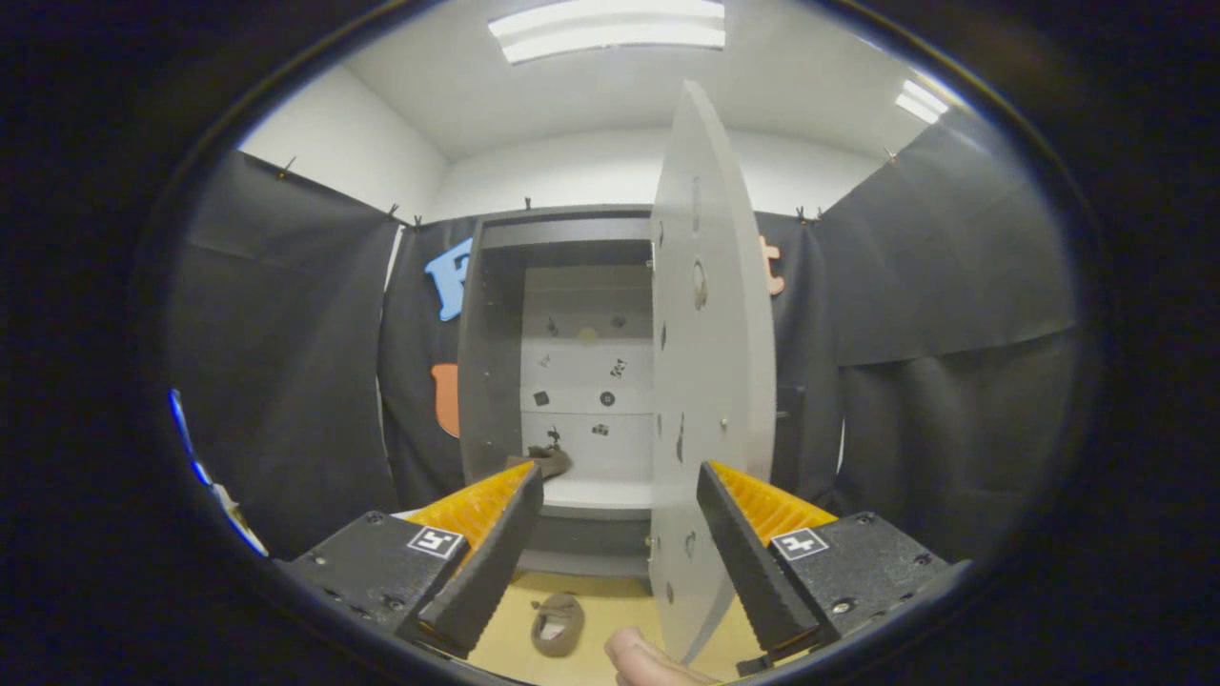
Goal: Open the shoe cabinet door, grab the shoes and put them into the shoe cabinet, then close the shoe cabinet door.
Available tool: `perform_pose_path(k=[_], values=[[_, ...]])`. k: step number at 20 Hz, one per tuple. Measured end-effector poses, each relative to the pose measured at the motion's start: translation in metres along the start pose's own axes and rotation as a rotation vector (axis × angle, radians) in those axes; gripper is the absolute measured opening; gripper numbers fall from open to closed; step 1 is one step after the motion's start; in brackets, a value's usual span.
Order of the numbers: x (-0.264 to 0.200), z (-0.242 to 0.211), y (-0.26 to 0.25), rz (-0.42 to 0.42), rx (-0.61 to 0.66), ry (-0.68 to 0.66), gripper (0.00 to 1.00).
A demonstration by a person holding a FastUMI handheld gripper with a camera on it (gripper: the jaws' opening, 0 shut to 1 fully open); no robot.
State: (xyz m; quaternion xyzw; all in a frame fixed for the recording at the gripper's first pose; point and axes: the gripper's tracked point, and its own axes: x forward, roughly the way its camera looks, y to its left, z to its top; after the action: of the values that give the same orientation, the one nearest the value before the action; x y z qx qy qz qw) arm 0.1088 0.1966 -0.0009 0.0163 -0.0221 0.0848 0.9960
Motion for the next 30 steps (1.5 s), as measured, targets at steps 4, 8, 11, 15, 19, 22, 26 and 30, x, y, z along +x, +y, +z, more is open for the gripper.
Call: perform_pose_path(k=[4,8,11,15,19,22,26,30], values=[[0.02,-0.044,0.037,-0.022,-0.03,-0.034,1.0],[0.048,-0.109,0.067,-0.042,-0.07,0.012,1.0],[0.073,-0.163,0.084,-0.035,-0.056,0.058,1.0],[0.106,-0.245,0.093,-0.046,-0.029,0.099,1.0],[0.126,-0.342,0.104,-0.018,-0.027,0.235,1.0],[0.136,-0.404,0.116,0.011,-0.05,0.358,1.0],[0.14,-0.471,0.121,0.015,-0.052,0.553,0.97],[0.145,-0.511,0.118,0.027,-0.036,0.693,0.84]])
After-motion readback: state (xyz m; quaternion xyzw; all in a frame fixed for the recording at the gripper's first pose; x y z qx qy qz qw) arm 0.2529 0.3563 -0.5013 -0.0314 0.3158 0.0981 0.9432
